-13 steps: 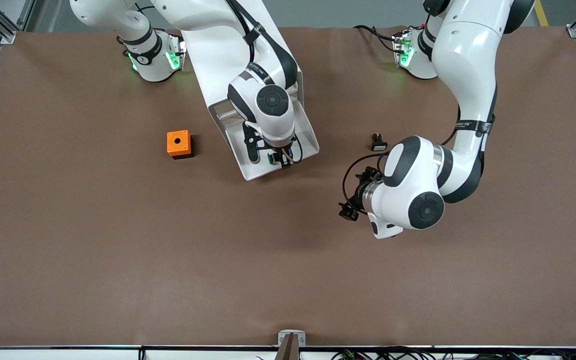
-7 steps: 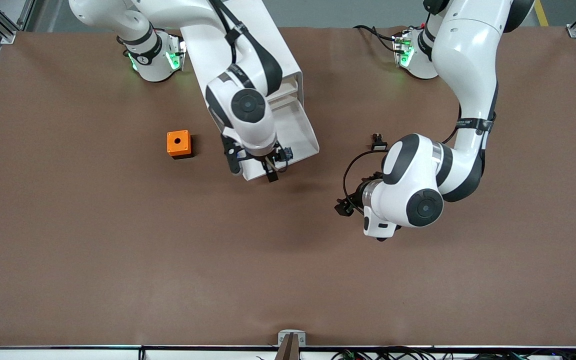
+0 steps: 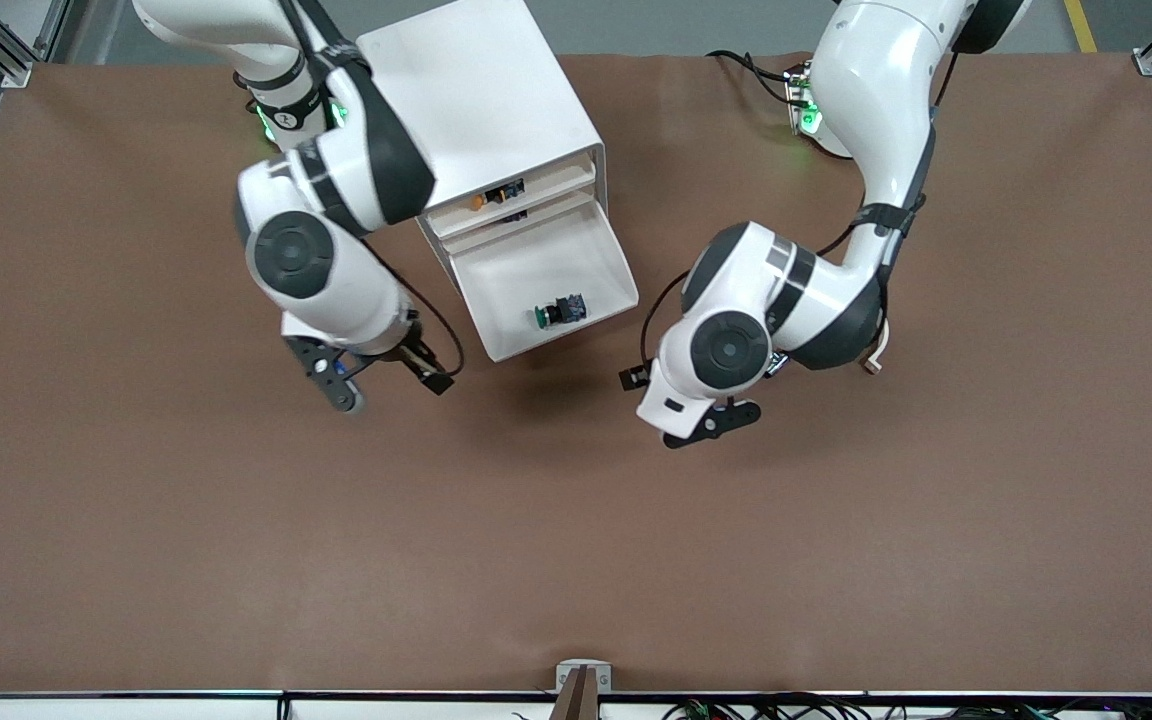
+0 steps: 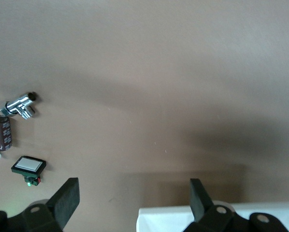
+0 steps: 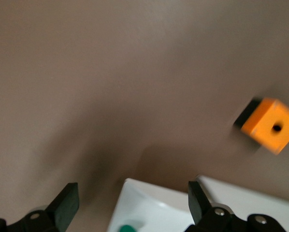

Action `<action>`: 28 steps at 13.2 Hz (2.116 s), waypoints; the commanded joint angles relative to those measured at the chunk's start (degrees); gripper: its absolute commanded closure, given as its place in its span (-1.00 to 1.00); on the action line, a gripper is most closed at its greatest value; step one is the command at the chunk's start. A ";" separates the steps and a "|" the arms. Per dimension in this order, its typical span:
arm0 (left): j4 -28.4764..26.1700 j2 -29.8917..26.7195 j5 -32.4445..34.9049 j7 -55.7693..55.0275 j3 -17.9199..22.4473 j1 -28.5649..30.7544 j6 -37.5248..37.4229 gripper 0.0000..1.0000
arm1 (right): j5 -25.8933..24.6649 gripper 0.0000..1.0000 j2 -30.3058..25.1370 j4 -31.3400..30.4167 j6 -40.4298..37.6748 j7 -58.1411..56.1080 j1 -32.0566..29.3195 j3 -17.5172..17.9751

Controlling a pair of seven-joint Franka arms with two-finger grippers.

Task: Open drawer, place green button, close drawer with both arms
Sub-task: 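Push the drawer shut with the left gripper while the right gripper withdraws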

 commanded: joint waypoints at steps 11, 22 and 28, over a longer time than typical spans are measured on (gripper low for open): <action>-13.70 2.69 0.68 2.73 -5.63 -5.84 20.77 -0.99 | -0.48 -1.00 -11.04 -1.23 -7.97 -52.81 -24.68 1.03; -15.62 2.78 -2.49 -11.33 -10.99 -12.17 19.90 -0.99 | -6.46 -1.00 -22.30 -1.67 -10.79 -56.81 -25.49 1.64; -15.37 2.25 -3.89 -12.75 -10.91 -14.46 19.90 -0.99 | -7.51 -1.00 -22.21 -2.11 -10.35 -56.81 -25.49 1.82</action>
